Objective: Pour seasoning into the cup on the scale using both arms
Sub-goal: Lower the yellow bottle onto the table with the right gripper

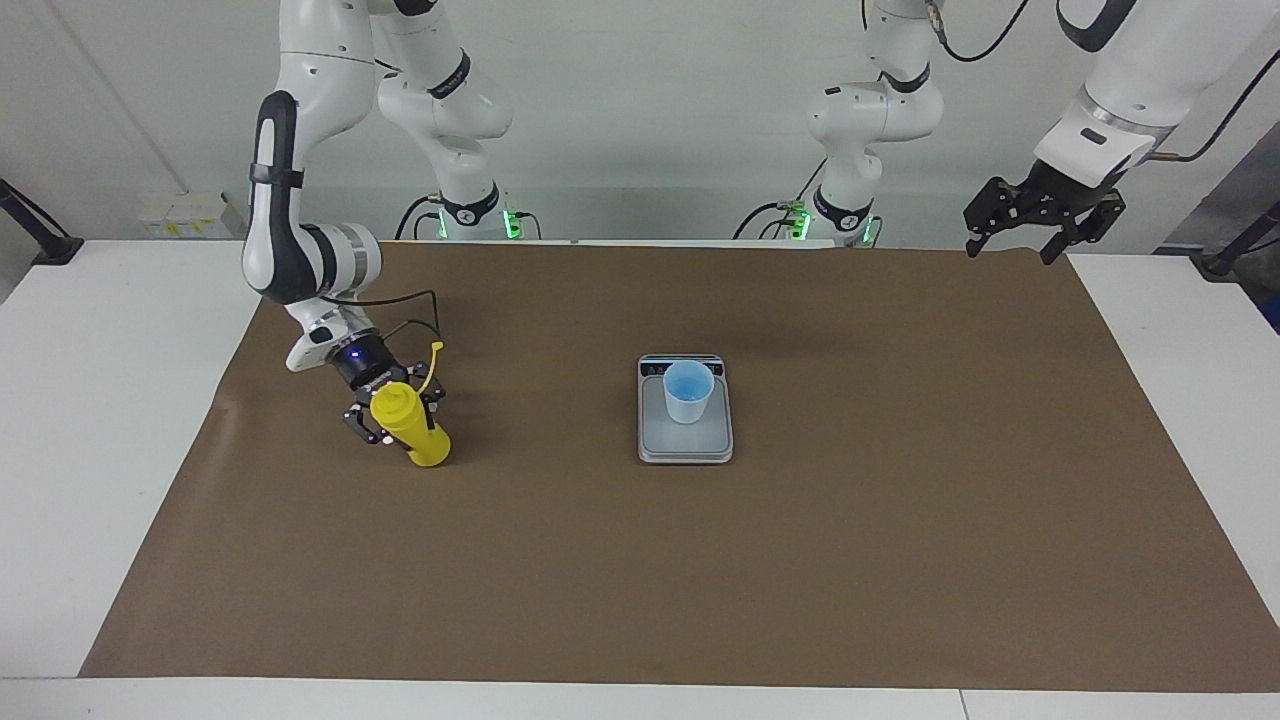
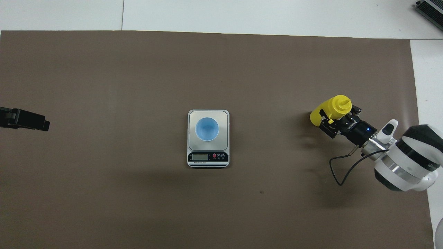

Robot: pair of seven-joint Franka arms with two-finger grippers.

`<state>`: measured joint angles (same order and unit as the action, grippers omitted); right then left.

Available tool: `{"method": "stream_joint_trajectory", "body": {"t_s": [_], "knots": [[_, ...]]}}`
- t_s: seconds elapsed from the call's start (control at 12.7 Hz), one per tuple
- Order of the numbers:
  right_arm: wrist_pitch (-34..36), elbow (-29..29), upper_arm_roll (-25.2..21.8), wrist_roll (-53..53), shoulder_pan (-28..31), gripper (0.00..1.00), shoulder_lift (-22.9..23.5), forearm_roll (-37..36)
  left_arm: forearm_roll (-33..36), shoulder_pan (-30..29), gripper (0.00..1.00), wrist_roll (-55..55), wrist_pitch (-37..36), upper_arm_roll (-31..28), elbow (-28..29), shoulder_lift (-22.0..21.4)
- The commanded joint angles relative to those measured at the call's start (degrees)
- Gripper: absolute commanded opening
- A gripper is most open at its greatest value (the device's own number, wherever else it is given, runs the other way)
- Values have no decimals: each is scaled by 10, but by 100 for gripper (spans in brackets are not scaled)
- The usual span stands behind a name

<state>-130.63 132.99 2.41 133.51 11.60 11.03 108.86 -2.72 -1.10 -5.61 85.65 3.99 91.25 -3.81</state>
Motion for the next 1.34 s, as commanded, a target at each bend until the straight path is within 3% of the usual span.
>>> {"method": "stream_joint_trajectory", "body": {"t_s": [0.0, 0.31, 0.47, 0.94, 1.26], "knots": [[13, 2, 6, 18, 17, 100, -5, 14, 9, -7, 100, -3, 2, 3, 18, -16], [19, 10, 5, 21, 18, 100, -9, 11, 9, -7, 100, -3, 2, 3, 18, -16], [29, 37, 5, 25, 31, 100, -21, -25, 9, -7, 100, -3, 2, 3, 17, -16], [37, 32, 1, 21, 90, 100, -44, -251, 9, -7, 100, -3, 2, 3, 17, -16], [41, -52, 0, 11, 127, 100, -41, -448, 9, -7, 100, -3, 2, 3, 18, -16]]}}
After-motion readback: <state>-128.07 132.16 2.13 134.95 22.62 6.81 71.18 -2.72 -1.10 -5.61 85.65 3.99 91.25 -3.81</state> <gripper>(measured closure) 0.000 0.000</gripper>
